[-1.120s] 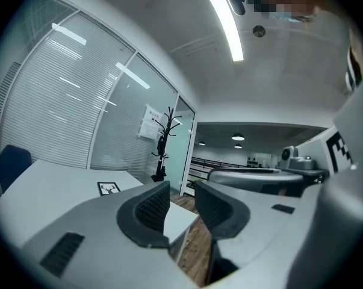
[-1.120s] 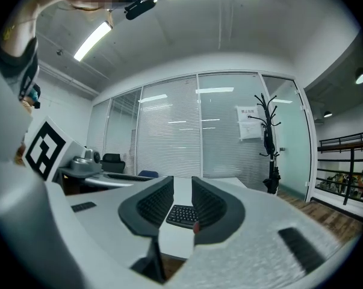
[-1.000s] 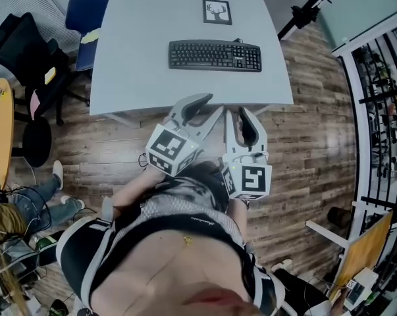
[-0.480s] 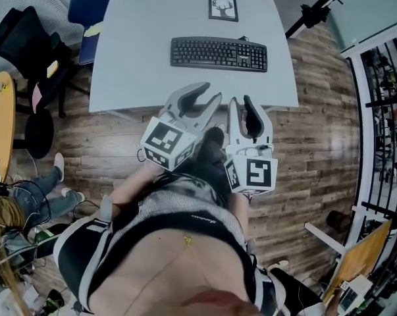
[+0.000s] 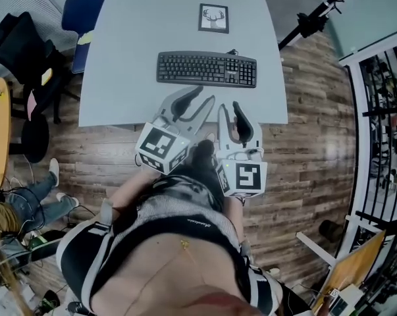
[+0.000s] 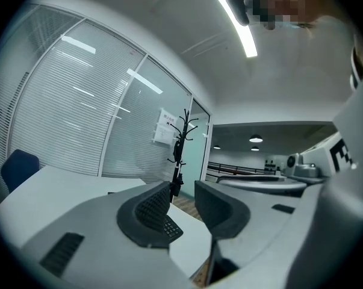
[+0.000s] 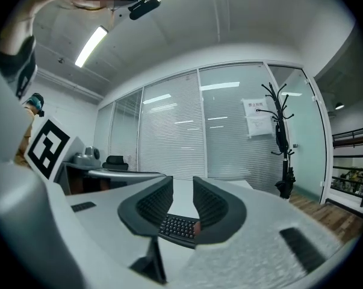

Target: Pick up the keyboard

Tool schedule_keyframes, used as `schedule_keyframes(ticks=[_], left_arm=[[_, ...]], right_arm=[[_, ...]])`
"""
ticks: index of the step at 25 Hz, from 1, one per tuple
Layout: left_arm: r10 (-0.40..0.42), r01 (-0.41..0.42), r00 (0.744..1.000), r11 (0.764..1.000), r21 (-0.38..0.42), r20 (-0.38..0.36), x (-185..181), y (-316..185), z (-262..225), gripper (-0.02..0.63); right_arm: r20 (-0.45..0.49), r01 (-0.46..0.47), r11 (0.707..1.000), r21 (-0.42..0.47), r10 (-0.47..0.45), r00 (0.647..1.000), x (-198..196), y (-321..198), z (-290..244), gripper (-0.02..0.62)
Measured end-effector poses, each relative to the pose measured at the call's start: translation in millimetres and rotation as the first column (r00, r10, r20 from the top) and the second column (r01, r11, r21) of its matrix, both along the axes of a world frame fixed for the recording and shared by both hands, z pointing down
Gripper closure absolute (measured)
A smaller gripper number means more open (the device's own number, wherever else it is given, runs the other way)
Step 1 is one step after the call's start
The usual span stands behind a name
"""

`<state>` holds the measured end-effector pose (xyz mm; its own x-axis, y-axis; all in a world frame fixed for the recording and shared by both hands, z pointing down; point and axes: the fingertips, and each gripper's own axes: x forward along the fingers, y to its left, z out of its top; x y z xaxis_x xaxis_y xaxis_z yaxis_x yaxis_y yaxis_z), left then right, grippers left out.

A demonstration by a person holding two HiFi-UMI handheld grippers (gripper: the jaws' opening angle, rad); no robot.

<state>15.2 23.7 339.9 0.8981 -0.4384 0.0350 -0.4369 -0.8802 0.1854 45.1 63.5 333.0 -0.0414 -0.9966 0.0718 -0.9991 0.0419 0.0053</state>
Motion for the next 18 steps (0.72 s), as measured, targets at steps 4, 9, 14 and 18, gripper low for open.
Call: schedule_keyframes(ticks=[4, 9, 14, 18], left_arm=[[0.0, 0.0, 1.0, 1.0, 0.004, -0.004, 19, -10, 1, 0.5], [-0.008, 0.008, 1.0, 1.0, 0.0, 0.007, 33, -27, 4, 0.5], [-0.035, 0.035, 0.999, 0.999, -0.01, 0.021, 42, -43, 7, 0.5], [-0.056, 0.057, 0.998, 0.998, -0.022, 0.038, 48, -57, 8, 0.5]], right_arm=[[0.018, 0.004, 1.0, 0.005, -0.004, 1.0, 19, -12, 3, 0.494], [0.048, 0.032, 0.999, -0.005, -0.032, 0.998, 33, -32, 5, 0.494], [0.048, 0.073, 0.997, -0.015, -0.072, 0.996, 39, -53, 7, 0.494], [0.061, 0.113, 0.993, -0.016, -0.112, 0.992, 44, -67, 6, 0.494]])
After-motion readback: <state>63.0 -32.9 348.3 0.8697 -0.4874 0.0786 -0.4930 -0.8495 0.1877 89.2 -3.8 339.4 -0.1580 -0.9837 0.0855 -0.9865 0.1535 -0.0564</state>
